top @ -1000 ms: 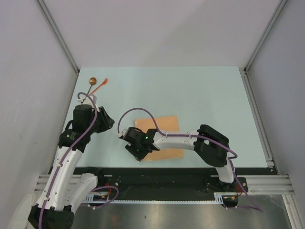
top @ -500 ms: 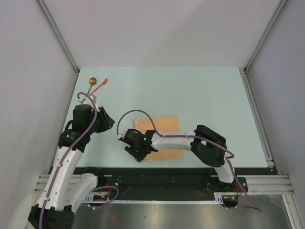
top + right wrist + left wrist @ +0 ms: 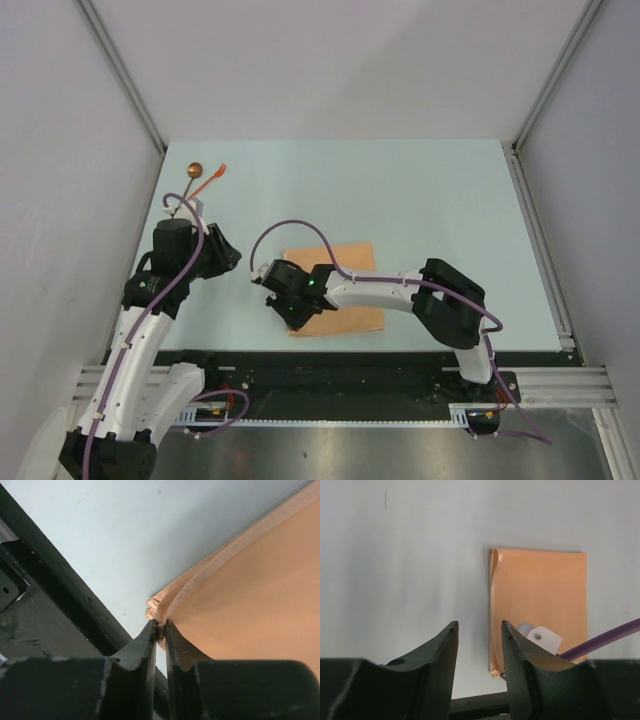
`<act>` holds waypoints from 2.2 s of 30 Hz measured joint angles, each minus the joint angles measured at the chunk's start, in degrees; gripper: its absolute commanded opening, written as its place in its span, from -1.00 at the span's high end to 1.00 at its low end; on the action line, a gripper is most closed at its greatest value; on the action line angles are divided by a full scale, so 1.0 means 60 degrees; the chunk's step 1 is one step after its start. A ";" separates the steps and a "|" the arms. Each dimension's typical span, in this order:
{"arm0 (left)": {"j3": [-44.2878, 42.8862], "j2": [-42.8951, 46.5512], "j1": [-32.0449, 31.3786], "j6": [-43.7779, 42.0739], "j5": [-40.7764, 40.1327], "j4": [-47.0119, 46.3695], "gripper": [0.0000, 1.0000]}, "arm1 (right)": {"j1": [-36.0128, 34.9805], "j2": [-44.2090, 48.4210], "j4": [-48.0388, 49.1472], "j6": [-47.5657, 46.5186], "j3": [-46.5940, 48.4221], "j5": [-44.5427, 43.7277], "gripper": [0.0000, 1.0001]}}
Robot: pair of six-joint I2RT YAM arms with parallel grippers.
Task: Fold the napkin into a case and place the utensils inside
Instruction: Pick up the top corner of the square-folded napkin, then fold the top corner of the square-folded napkin at the center of the board.
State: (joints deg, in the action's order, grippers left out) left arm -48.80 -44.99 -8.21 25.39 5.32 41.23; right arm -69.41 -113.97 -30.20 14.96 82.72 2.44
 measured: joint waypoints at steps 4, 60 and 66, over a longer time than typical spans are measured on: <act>0.0000 -0.0033 0.0000 0.0004 0.0124 -0.0004 0.11 | 0.0280 0.0375 0.0113 0.0073 -0.0277 0.0372 0.69; 0.0696 -0.1858 0.0036 0.0539 0.1741 -0.1370 0.14 | 0.6768 0.1370 0.2623 0.0127 -0.3034 0.3228 0.93; 0.0761 -0.2000 0.0040 0.0630 0.1898 -0.1552 0.14 | 0.7107 0.1370 0.2616 -0.0120 -0.2973 0.3439 0.74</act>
State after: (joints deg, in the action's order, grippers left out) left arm -44.23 -56.99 -7.97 29.17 16.71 31.92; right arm -26.76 -105.75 -14.50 14.24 64.88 23.07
